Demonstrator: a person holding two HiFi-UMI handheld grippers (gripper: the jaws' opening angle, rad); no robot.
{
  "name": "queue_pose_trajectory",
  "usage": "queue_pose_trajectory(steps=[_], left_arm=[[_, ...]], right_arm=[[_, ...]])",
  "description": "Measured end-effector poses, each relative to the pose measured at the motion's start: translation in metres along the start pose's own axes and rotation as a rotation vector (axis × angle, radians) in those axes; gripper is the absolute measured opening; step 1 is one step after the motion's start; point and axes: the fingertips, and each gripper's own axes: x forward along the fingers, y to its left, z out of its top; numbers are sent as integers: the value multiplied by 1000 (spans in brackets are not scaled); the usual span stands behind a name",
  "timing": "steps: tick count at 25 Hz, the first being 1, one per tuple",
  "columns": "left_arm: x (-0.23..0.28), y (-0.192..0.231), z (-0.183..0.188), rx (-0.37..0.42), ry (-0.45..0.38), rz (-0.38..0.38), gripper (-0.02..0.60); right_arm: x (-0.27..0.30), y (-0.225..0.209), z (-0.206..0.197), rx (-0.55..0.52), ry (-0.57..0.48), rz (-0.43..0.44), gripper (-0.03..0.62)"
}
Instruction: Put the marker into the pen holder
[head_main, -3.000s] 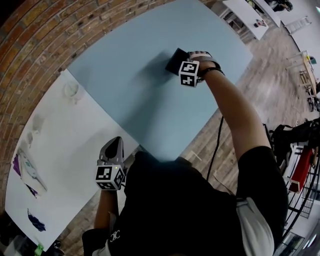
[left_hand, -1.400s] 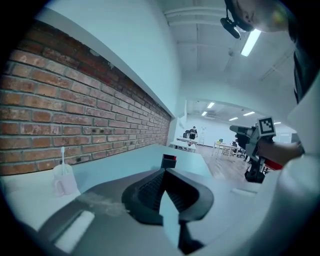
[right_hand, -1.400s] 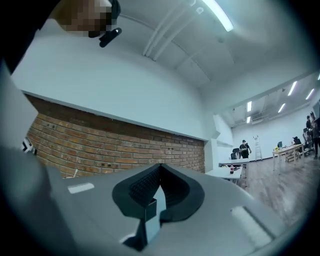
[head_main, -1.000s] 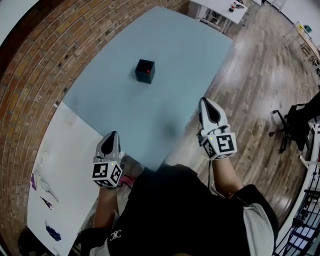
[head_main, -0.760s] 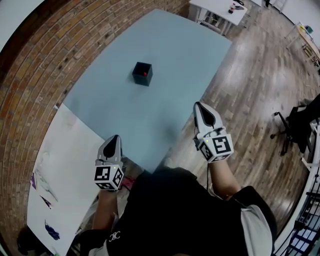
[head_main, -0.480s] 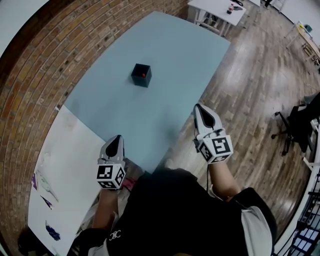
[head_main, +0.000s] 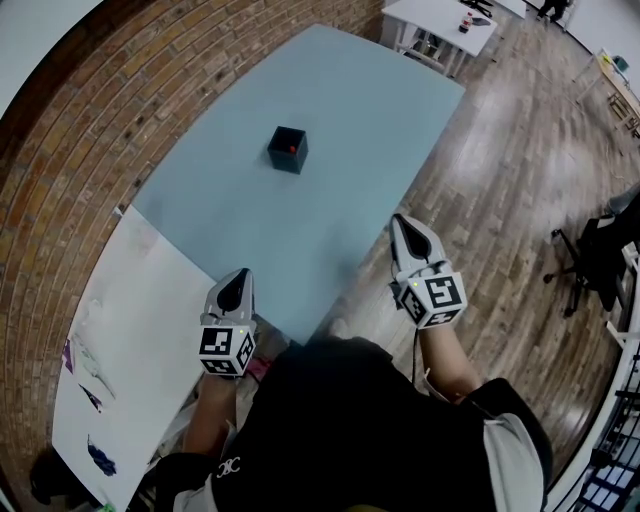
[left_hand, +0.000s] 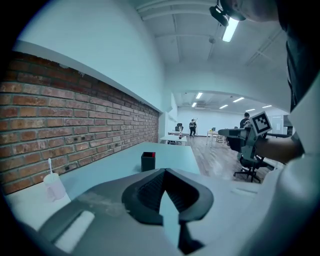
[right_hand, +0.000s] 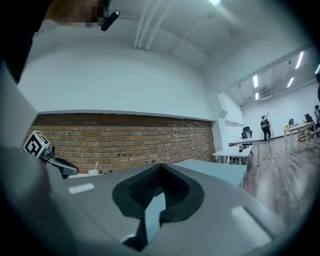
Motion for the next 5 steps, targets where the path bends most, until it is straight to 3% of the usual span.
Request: queue_pose_trajectory(steps=[5], left_arm=[[-4,4,-1,-3,-5,13,8]], right_arm=[[4,6,-4,14,10,9,6]])
